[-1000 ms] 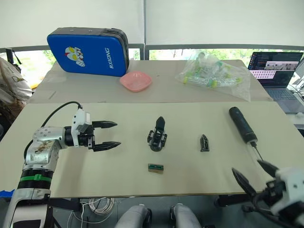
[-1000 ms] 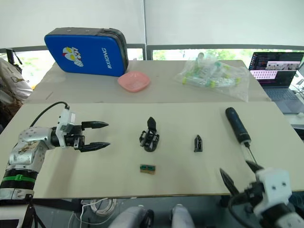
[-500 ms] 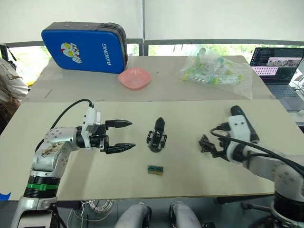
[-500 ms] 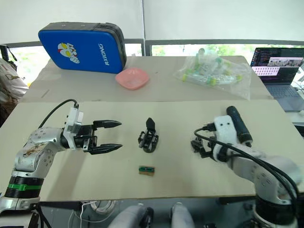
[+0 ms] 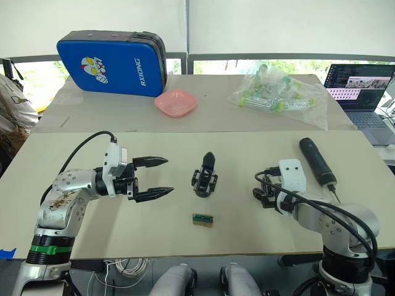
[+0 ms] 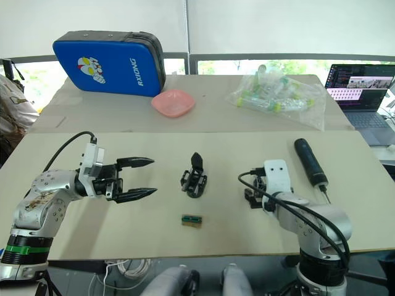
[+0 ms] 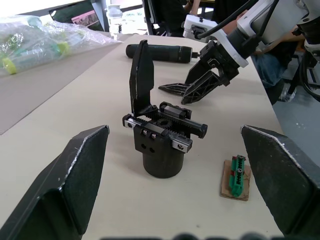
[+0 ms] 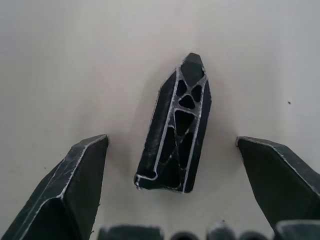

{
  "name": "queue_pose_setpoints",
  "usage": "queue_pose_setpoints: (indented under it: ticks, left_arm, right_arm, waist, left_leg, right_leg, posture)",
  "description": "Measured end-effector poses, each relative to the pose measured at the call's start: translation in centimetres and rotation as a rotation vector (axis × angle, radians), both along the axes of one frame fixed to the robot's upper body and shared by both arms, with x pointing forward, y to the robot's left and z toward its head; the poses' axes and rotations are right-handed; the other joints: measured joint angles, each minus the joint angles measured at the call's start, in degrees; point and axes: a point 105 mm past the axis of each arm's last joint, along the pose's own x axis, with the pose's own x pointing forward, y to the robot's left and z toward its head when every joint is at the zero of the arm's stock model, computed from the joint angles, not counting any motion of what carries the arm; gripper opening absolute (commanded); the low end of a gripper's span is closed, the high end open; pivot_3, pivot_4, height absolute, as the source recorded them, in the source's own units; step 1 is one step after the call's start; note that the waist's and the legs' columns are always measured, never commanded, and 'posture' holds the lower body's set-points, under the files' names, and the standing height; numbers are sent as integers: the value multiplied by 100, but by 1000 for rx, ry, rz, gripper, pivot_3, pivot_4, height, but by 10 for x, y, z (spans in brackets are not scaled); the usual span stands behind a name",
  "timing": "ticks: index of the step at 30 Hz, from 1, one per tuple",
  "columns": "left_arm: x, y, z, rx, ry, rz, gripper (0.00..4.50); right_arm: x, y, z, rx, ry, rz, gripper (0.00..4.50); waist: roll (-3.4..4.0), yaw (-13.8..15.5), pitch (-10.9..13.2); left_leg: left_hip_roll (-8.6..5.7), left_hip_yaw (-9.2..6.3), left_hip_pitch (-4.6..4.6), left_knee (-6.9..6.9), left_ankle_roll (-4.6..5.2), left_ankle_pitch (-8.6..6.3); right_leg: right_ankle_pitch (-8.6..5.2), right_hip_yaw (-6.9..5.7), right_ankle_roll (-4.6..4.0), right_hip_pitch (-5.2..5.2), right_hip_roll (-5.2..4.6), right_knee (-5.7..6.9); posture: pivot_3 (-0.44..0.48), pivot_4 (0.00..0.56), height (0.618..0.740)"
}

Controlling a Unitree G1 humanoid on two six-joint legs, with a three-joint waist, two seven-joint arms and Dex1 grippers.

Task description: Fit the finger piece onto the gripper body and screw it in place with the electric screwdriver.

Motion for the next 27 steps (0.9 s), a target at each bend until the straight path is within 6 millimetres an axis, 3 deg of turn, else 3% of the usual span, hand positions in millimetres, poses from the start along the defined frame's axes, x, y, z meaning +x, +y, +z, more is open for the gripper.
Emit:
queue_pose_setpoints:
  ticks: [8,13,15,18,21,24,27]
  left_arm:
    - [0,-1,0,-5,-5,3,4500]
    - [8,-2,7,-100,30,55,4500]
    - [14,-3,17,-190,64,98,4500]
    - [28,-11,55,-435,168,153,4500]
    - [36,-25,83,-592,212,170,4500]
    - [45,-47,93,-741,265,178,4500]
    - [46,-76,89,-757,329,144,4500]
  right_arm:
    - [0,-1,-1,7,3,-2,1223]
    - [3,-3,8,7,-58,59,1156]
    - [10,-5,28,-27,-170,105,1156]
    - [24,-2,92,-176,-512,234,1156]
    - [23,25,148,-279,-821,392,1156]
    - [18,65,170,-314,-999,555,1156]
    - [12,97,175,-309,-1093,676,1156]
  waist:
    - [-6,-19,-5]
    - [-2,-13,-1]
    - [-2,-19,0]
    - [-3,-27,7]
    - [-10,-46,3]
    - [-15,-45,3]
    - [-17,-25,3]
  left_leg:
    - [3,0,6,0,0,1]
    - [1,0,-1,1,1,2]
    - [0,0,-2,2,-4,7]
    - [-1,1,-4,8,-8,10]
    - [6,1,3,8,-13,11]
    - [4,1,-2,9,-21,17]
    - [3,1,-4,10,-23,19]
  right_leg:
    - [3,0,-6,2,4,7]
    - [4,-4,-4,-4,3,5]
    - [5,-8,0,-6,3,4]
    - [8,-20,13,-6,5,4]
    - [8,-13,12,6,2,5]
    - [10,-8,8,14,0,10]
    - [14,-4,3,12,2,12]
  posture:
    - [0,150,740]
    - [0,150,740]
    - [0,150,740]
    - [0,150,740]
    - [0,150,740]
    - [0,150,740]
    - [0,150,740]
